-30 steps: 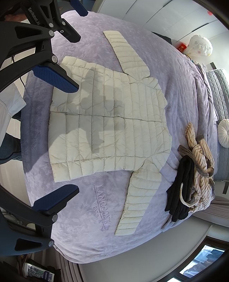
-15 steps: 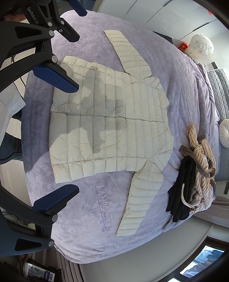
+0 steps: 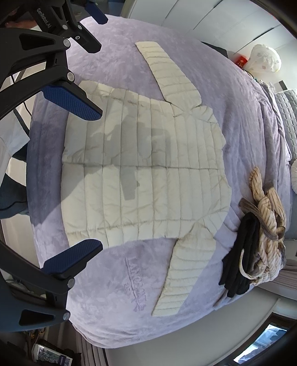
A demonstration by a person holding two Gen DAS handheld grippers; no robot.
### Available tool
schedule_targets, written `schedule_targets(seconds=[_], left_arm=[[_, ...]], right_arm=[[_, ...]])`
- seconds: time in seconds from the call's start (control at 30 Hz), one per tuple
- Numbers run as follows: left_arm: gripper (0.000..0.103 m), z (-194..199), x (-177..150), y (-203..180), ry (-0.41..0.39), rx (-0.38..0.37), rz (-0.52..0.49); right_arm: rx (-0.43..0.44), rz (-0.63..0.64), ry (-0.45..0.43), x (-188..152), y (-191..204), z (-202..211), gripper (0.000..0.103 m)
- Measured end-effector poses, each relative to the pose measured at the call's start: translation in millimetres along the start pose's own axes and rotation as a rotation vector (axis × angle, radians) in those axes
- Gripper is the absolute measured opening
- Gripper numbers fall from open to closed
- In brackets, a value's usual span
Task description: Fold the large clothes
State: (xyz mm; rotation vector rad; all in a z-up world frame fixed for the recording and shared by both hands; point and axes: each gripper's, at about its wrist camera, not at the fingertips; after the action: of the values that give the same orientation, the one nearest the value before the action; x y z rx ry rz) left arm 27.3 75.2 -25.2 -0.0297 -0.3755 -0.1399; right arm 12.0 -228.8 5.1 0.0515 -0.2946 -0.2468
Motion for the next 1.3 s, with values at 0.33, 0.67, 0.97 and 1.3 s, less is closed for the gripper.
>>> schedule_targets(seconds=[0.33,0.67,0.97,1.3], left_arm=[[0.103,-32,4,87,0.035,0.015,0.146],[0.103,-96,14,162,0.079,0.003,0.242],[0.103,-168,34,216,0.033,-0.049,0.415],[0.103,-238,56,269,-0.105,-0.149,0.718]], right_arm=[[0.098,-0.045,0.006,17,50,-23,0.103],[0.264,-0.035,0.111,37,107,-80,0.103],[0.211,0.124,0.171,69,140,-143,0.103],[0.225,0.291,0.125,136,190,-222,0.101]])
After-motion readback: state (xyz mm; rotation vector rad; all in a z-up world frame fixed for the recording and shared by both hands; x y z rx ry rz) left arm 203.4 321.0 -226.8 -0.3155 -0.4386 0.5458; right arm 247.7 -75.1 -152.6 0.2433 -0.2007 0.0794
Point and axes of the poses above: each gripper's, at about its wrist camera, not at the fingertips, and z roughly against the way its jaws point, y to its left, x to its top, and after that the axes turned 2 degrees about -z, right-handed
